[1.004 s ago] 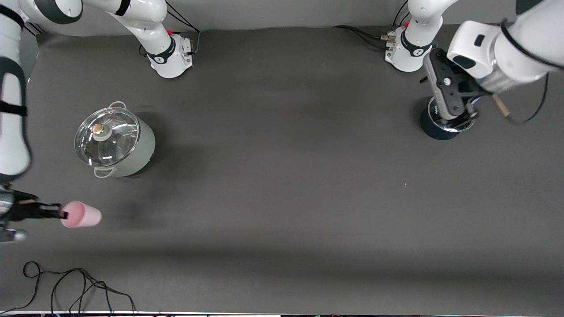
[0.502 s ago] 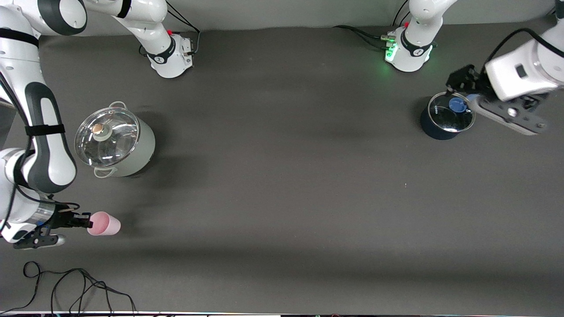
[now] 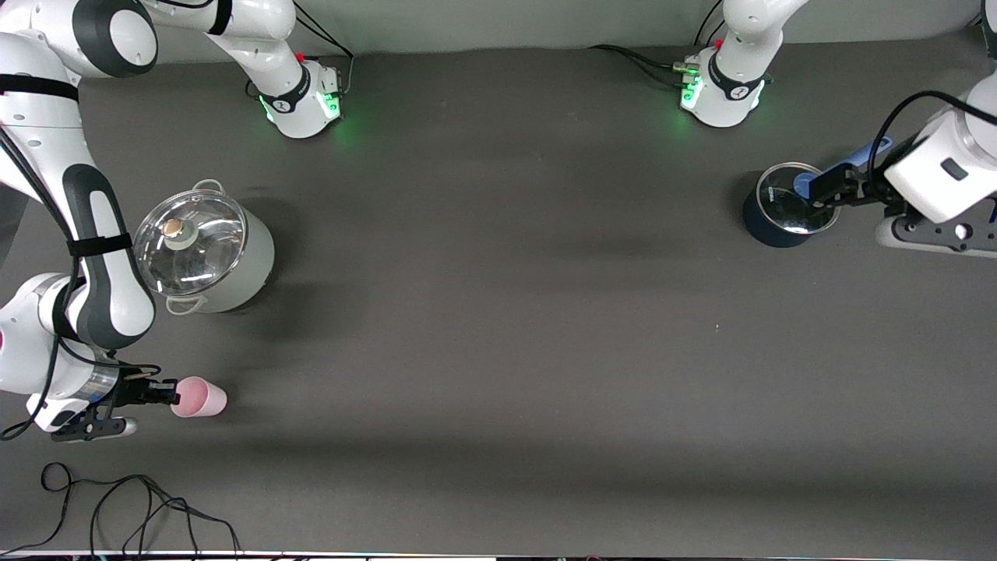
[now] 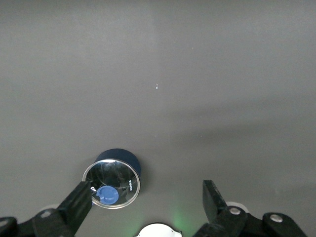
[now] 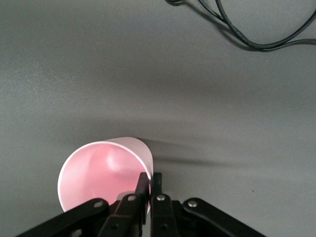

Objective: Transfer pink cup from left to right arm
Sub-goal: 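Set the pink cup on the table and open the right gripper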

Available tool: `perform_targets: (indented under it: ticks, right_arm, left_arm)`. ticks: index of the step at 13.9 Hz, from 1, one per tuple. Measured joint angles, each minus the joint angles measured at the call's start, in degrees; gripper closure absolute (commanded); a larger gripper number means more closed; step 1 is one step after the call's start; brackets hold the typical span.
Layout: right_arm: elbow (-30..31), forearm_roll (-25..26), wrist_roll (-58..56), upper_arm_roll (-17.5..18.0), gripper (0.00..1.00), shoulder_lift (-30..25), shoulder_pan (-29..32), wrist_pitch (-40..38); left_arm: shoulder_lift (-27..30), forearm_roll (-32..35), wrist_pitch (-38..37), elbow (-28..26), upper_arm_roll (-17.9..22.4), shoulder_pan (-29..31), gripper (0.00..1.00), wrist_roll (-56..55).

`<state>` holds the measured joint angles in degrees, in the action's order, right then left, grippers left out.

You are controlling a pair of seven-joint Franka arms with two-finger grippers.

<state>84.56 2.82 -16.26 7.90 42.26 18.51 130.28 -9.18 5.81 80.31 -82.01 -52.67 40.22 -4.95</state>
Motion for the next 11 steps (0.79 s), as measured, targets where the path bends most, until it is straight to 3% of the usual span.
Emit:
perform_targets:
  ticks: [8,11]
  right_arm:
    - [-2.7,0.3,0.2,0.1,0.00,-0.5,-0.2,-0.4]
    - [-4.3,0.3,1.7,0.1,0.00,-5.2,-0.4,-7.6]
  left_arm:
    - [-2.2,3.0,0.2,0.0,0.4,0.2,0.00,-0.4]
    - [-2.3,3.0,0.2,-0.3,0.2,-0.1,0.00,-0.4]
